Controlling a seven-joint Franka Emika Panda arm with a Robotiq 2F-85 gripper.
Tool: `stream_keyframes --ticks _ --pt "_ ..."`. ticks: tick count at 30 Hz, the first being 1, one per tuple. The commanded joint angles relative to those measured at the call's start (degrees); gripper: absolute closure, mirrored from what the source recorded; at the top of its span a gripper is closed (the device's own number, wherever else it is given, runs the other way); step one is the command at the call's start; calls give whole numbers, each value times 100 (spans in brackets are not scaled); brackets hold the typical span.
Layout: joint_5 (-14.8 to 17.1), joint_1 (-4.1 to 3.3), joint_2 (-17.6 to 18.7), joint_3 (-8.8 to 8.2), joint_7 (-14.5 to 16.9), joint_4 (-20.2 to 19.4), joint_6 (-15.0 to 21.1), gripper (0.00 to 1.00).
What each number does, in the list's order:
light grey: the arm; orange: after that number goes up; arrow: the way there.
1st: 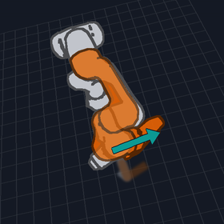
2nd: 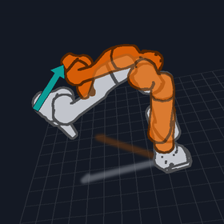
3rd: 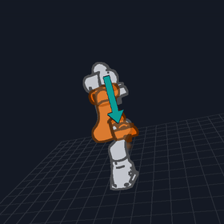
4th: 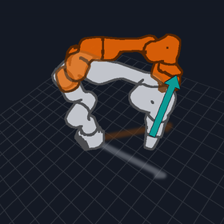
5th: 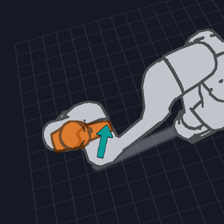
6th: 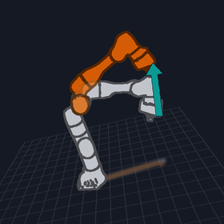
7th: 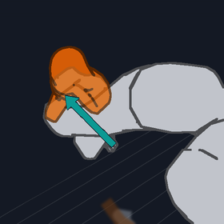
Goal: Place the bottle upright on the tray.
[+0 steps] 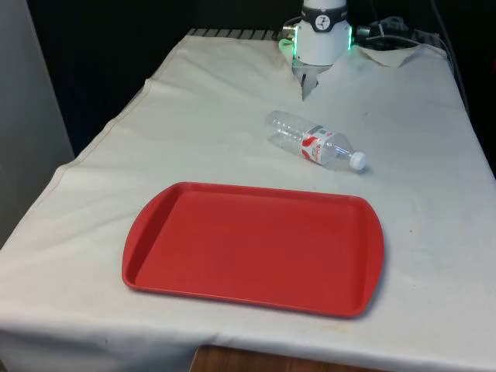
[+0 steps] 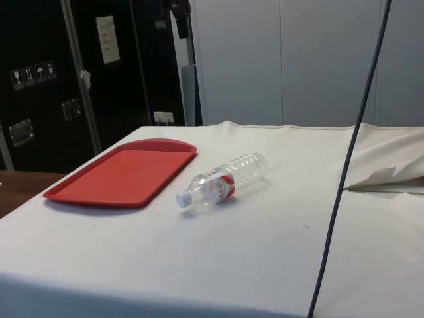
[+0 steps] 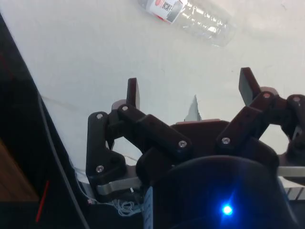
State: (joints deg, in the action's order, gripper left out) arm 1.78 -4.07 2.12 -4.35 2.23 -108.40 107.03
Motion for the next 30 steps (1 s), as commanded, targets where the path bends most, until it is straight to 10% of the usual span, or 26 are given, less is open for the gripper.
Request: stream_keyframes --ticks 1,30 --pt "0 0 -11 0 0 -29 17 0" --pt "-246 -17 -670 52 -69 -1175 951 0"
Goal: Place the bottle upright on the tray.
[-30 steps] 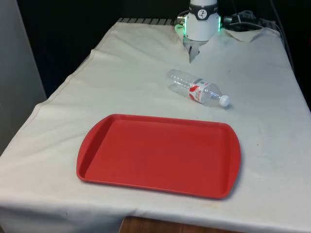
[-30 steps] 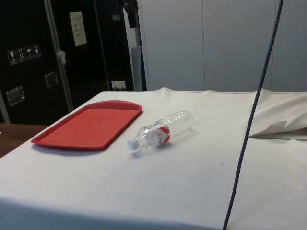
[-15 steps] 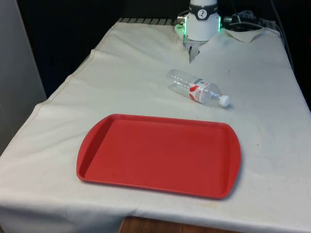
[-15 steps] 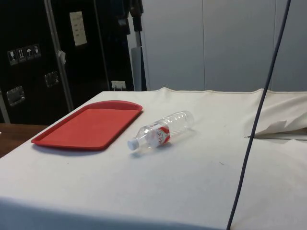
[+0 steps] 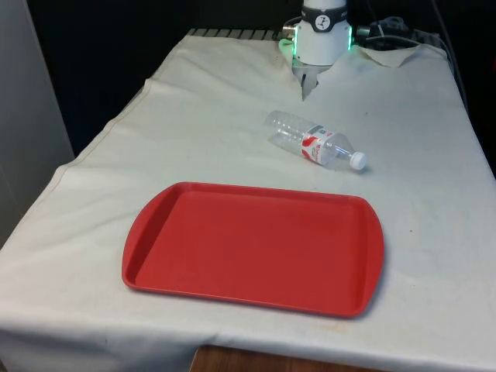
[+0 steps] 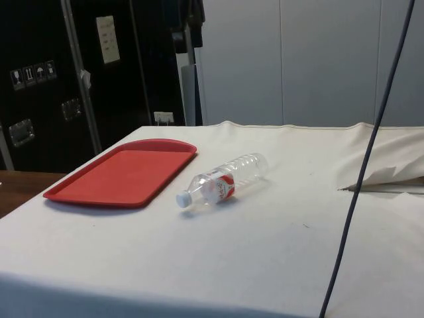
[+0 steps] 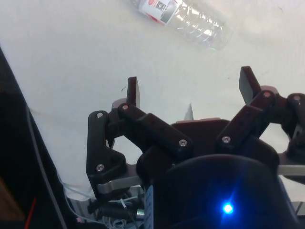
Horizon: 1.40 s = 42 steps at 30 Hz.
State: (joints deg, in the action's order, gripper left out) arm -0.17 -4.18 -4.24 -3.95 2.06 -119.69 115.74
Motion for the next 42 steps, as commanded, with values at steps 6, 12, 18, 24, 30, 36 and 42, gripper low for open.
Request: stream_keyframes --ticks 6,12,18,24,30,36,42 --pt "-57 -6 -92 29 -11 -201 201 0" --pt "-57 -6 -126 40 46 -327 298 0" --pt "-69 -6 -189 52 120 -470 401 0" --pt "-80 -11 -258 63 229 -642 521 0" --pt "-80 -11 -304 74 332 -796 653 0" --pt "-74 -11 -327 86 435 -922 768 0" --pt "-34 -6 -281 86 556 -985 814 0"
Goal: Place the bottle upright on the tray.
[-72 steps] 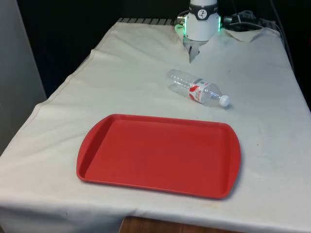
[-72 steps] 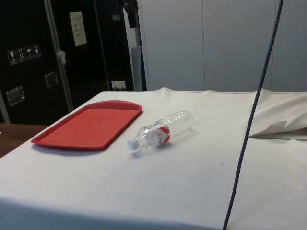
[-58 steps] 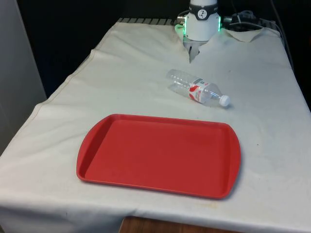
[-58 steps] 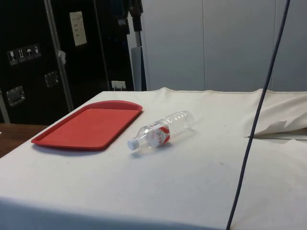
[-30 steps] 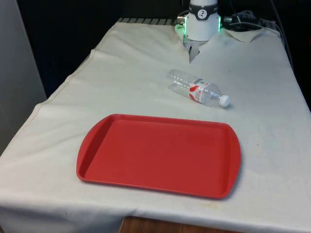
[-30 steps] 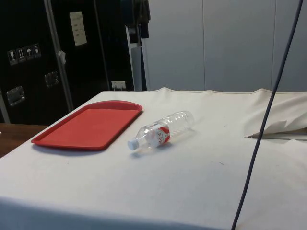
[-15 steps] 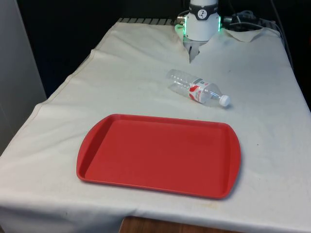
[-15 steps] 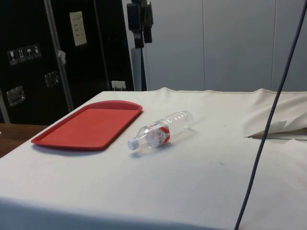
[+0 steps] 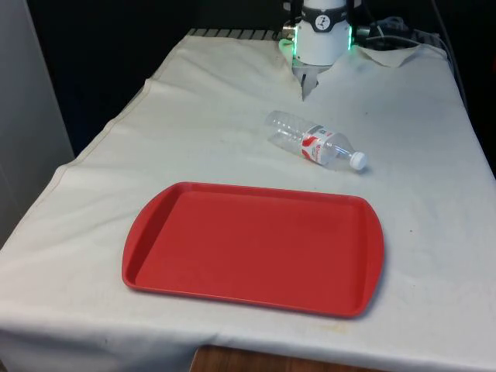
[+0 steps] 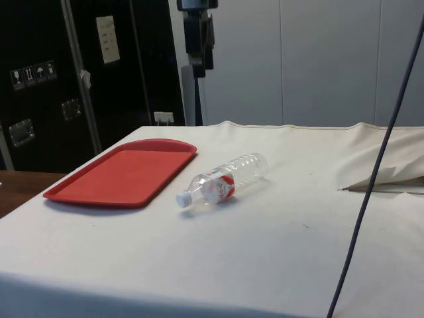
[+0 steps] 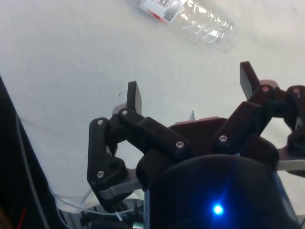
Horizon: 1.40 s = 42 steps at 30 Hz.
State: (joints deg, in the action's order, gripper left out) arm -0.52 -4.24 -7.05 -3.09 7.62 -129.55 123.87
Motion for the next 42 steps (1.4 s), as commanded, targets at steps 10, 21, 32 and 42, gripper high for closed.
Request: stream_keyframes --ticks 10,21,32,42 --pt "-34 -6 -23 23 241 -275 269 0" --pt "-80 -6 11 46 424 -384 338 0" --pt "-189 -11 74 86 590 -481 413 0" --pt "-321 -17 143 132 688 -521 424 0"
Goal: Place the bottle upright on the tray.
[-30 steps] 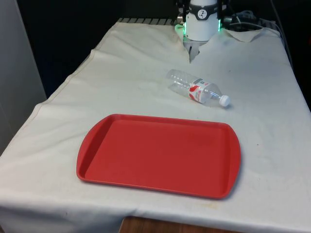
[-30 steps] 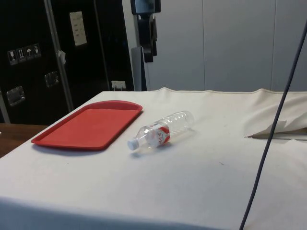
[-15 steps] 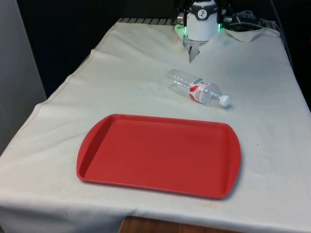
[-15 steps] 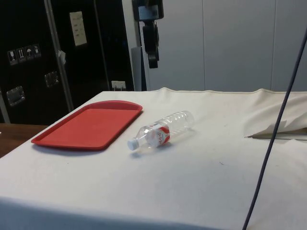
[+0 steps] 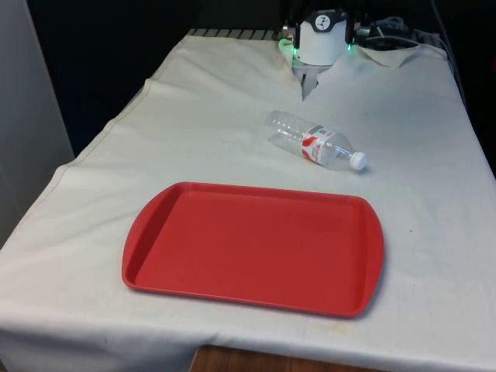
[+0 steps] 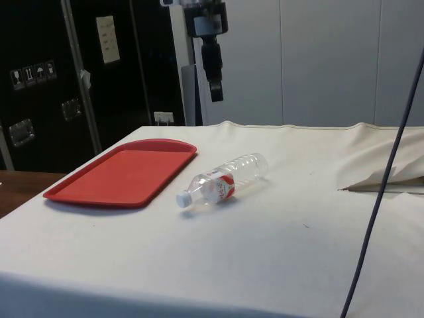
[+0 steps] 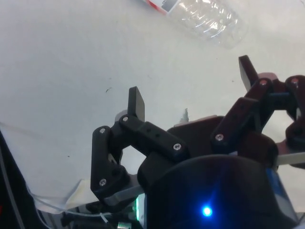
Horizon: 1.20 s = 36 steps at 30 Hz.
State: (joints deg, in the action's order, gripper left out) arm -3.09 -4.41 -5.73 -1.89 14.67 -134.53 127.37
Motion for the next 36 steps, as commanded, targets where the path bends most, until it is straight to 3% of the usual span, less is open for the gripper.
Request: stream_keyframes --ticks 1,36 --pt "-80 -6 17 17 -11 -29 74 0" --pt "-670 -69 430 275 92 -46 149 0"
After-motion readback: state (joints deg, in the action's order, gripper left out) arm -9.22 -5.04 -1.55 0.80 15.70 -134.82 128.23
